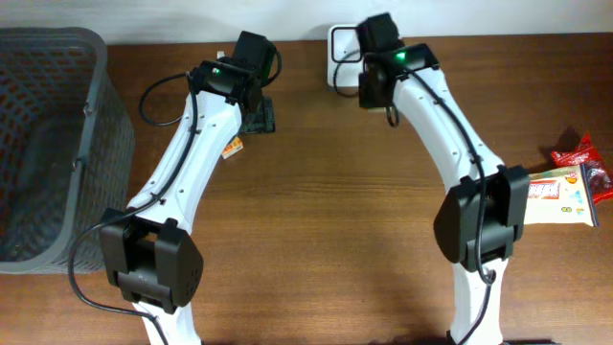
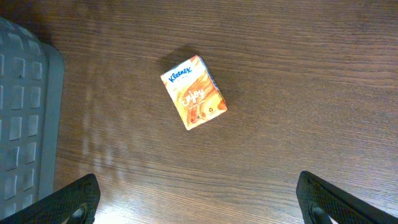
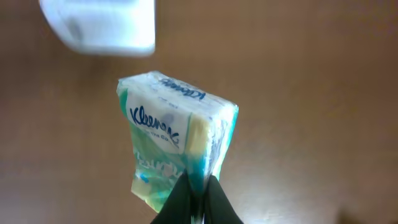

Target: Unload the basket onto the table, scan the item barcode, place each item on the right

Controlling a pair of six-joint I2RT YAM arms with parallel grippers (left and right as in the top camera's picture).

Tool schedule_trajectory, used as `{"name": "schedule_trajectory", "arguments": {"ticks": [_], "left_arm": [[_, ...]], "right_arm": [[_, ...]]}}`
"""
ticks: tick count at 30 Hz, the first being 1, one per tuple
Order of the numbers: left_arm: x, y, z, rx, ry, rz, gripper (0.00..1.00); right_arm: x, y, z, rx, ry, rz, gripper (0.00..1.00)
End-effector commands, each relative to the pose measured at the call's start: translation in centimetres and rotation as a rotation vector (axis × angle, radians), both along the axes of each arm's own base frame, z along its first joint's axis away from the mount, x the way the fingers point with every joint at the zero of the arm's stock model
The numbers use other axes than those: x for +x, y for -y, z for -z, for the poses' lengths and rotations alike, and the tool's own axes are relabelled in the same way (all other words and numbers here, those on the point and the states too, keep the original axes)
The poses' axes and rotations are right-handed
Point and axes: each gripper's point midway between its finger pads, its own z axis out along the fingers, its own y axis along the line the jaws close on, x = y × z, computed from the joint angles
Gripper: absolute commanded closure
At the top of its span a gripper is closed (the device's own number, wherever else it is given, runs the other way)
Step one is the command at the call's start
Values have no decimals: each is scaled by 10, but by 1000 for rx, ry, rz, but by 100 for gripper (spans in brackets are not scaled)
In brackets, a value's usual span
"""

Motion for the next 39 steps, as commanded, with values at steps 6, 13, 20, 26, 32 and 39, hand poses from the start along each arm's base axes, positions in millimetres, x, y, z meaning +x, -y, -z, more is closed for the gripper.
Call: {"name": "schedule_trajectory", "arguments": {"ticks": [6, 13, 20, 26, 32, 39], "left_arm": [[-4, -5, -5, 14, -6, -6, 1], [-16, -8, -1, 27, -57, -4, 1], [-16, -8, -1, 27, -57, -5, 1], [-15, -6, -1, 26, -54, -1, 1], [-16, -2, 0, 27, -55, 8, 1], [-12, -10, -1, 19, -48, -12, 1]], "right_arm": [[64, -14, -75, -295, 332, -248, 96], [96, -24, -73, -545, 363, -508, 96], [108, -30, -29, -686, 265, -716, 96], [115, -47, -18, -658, 306, -748, 96], [116, -47, -15, -663, 302, -745, 96], [117, -12, -54, -733, 327, -591, 96]]}}
